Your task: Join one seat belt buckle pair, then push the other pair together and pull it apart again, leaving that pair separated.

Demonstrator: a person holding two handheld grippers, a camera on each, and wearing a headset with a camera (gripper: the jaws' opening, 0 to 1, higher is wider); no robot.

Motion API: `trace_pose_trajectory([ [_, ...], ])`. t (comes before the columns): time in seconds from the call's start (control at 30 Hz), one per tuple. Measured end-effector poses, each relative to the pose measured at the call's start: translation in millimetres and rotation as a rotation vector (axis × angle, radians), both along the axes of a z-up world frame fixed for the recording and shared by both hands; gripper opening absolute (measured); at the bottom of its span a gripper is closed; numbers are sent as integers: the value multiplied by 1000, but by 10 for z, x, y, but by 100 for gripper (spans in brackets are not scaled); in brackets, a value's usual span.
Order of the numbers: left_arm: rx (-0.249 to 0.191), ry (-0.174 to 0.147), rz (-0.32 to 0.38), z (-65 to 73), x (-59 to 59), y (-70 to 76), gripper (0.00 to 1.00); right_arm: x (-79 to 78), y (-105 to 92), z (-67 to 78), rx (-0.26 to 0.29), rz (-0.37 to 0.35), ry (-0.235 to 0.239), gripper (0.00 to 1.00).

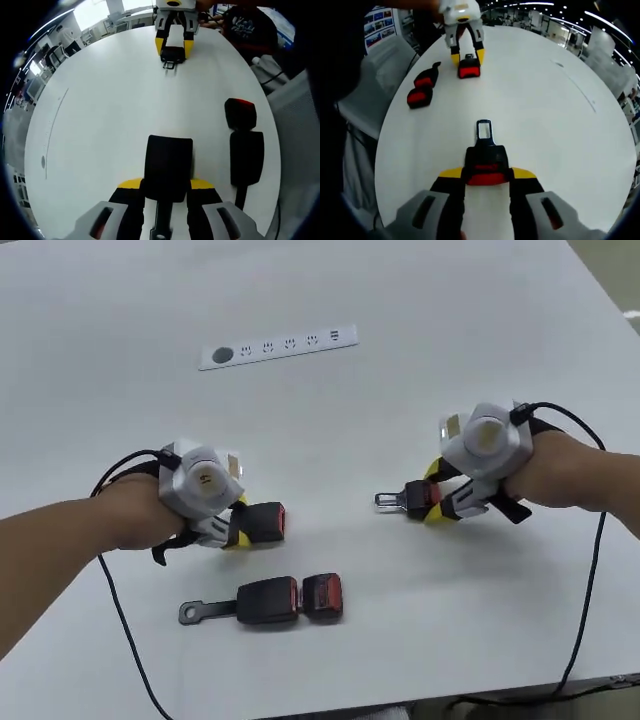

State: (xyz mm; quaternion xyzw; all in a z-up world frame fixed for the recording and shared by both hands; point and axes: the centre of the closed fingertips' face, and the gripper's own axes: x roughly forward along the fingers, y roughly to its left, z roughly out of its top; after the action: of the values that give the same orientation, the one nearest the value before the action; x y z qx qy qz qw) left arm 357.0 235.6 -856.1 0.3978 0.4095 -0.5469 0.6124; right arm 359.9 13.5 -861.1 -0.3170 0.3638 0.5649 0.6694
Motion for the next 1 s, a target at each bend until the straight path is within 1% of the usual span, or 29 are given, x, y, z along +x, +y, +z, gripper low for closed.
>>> trace_pose_trajectory([
  [0.07, -7, 4, 8, 2, 7, 0, 33, -48, 99, 18, 5, 3, -3, 34],
  [0.1, -9, 4, 10, 4, 8, 0, 33, -75, 181, 27, 12, 9, -7, 34],
  [0.23, -12, 2, 8, 5, 15, -1, 32, -94, 432, 41, 34, 6, -16, 34],
  [0.33, -14, 5, 14, 4, 20, 0, 32, -116, 710, 50, 43, 21, -21, 34],
  [0.4, -6, 2, 7, 3, 13, -8, 32, -133, 869, 55, 40, 34, -23, 34],
  [0.5, 5, 4, -3, 6, 0, -26, 32, -131, 1046, 54, 45, 45, -23, 34],
  [0.63, 6, 4, -9, 11, -6, -35, 32, -116, 1216, 60, 42, 41, -23, 34],
  [0.73, -3, 2, -2, 10, -2, -34, 32, -108, 1305, 65, 32, 44, -24, 34],
  [0.77, -7, 1, 3, 12, 1, -28, 32, -100, 1273, 60, 12, 41, -17, 34],
  [0.83, -13, -1, 4, 10, 2, -25, 32, -105, 1260, 62, 6, 40, -21, 34],
  [0.9, -13, -1, 6, 7, 0, -25, 32, -105, 1261, 65, -15, 43, -42, 34],
  [0.93, -11, 0, 7, 6, -1, -25, 32, -84, 1282, 74, -13, 52, -64, 34],
  [1.0, -3, 1, 6, 4, -5, -25, 32, -78, 1350, 52, 0, 54, -58, 34],
])
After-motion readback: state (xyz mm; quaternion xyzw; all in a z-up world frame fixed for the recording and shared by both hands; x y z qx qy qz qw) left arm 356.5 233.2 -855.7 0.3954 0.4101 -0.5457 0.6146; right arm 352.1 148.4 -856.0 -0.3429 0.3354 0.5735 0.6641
